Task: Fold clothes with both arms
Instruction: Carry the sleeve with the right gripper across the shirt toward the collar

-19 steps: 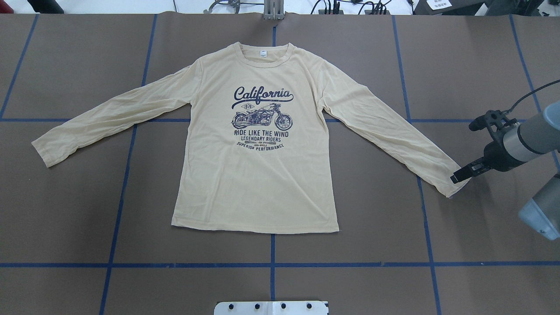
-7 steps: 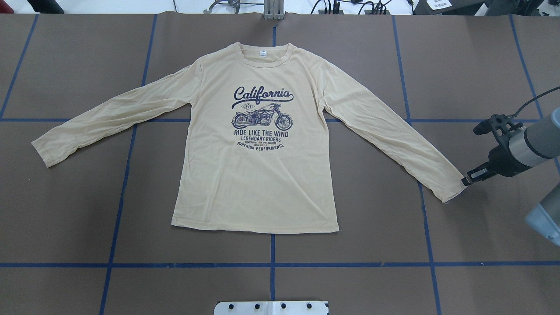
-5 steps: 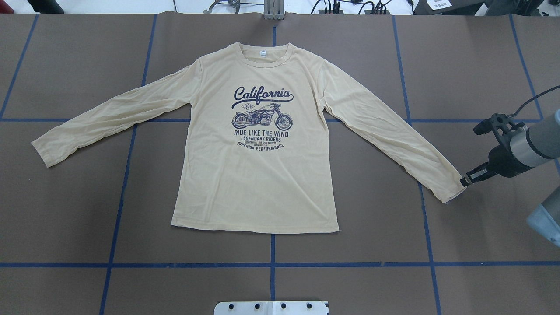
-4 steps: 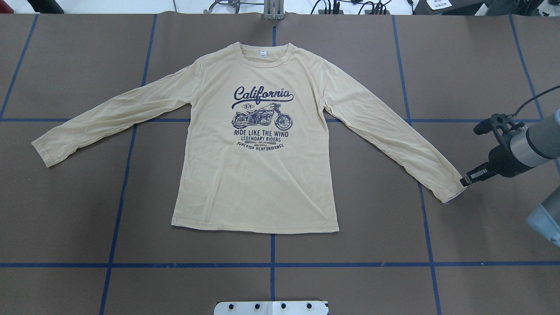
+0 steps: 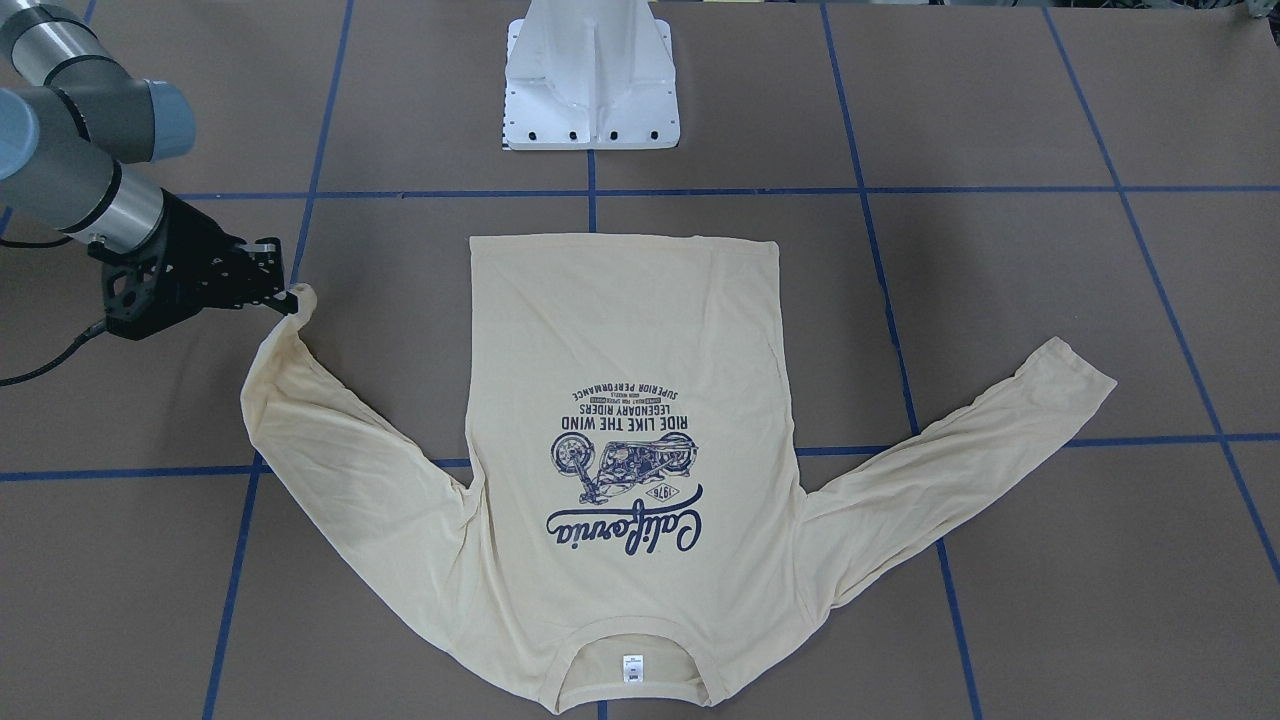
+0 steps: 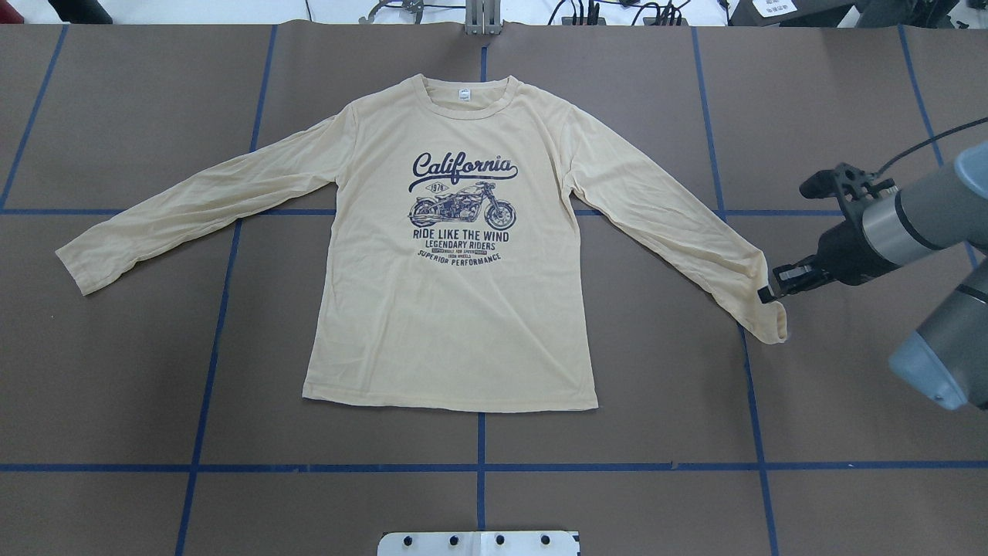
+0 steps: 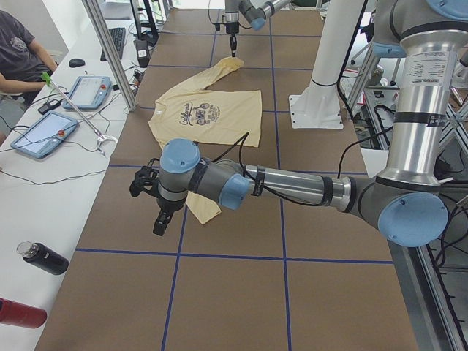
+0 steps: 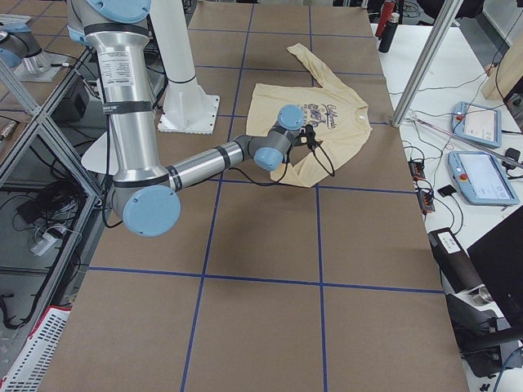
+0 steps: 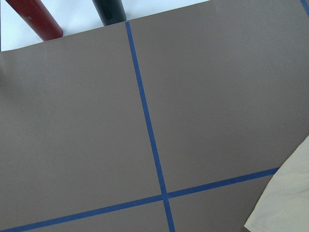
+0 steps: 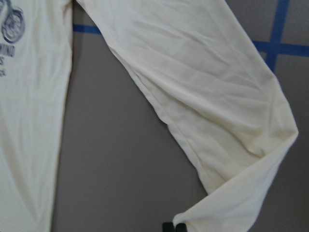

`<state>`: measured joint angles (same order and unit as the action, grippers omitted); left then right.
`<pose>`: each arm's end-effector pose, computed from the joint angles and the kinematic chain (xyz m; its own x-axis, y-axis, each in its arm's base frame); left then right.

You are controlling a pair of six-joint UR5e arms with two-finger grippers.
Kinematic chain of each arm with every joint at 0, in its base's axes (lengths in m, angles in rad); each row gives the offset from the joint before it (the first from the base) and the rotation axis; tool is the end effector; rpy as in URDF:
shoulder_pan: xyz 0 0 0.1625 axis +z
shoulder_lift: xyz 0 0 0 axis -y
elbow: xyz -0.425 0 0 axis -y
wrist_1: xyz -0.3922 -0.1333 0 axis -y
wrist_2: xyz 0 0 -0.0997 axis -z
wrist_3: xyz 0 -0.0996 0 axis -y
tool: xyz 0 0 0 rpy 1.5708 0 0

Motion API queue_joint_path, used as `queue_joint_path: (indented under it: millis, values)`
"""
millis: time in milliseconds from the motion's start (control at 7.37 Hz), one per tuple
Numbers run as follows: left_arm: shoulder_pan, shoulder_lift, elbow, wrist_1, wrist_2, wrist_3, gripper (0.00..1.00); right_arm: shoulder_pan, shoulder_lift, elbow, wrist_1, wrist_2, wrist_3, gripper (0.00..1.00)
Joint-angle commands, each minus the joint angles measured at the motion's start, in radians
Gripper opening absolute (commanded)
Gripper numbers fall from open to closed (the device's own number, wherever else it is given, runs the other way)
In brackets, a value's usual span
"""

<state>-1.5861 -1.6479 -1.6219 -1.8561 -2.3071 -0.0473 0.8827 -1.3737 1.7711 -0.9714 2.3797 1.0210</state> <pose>-0.0747 -0.5416 0.5636 0.7435 0.2149 -0.6333 0.0492 0.9268 0.3723 -0.3063 -0.4689 0.3811 0.3710 -0.1167 0.9213 0.0545 0.9931 0.1038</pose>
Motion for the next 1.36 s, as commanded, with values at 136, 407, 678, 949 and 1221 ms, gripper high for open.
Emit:
queue_joint_path:
  millis: [136,407,678,949,1221]
  values:
    - [0.000,-0.009,0.007,-0.002,0.000,-0.022,1.00,0.004,0.349,-0.012,-0.001,-0.014,0.365,0.00]
    - [0.000,-0.009,0.019,-0.003,0.003,-0.025,1.00,0.006,0.584,-0.080,0.000,-0.110,0.499,0.00]
    - [0.000,-0.007,0.019,-0.003,0.003,-0.025,1.00,-0.030,0.808,-0.358,0.023,-0.187,0.513,0.00]
    - [0.000,-0.009,0.017,-0.003,0.003,-0.025,1.00,-0.117,0.909,-0.646,0.195,-0.363,0.512,0.00]
    - [0.000,-0.016,0.019,-0.003,0.002,-0.049,1.00,-0.183,0.913,-0.694,0.194,-0.495,0.510,0.00]
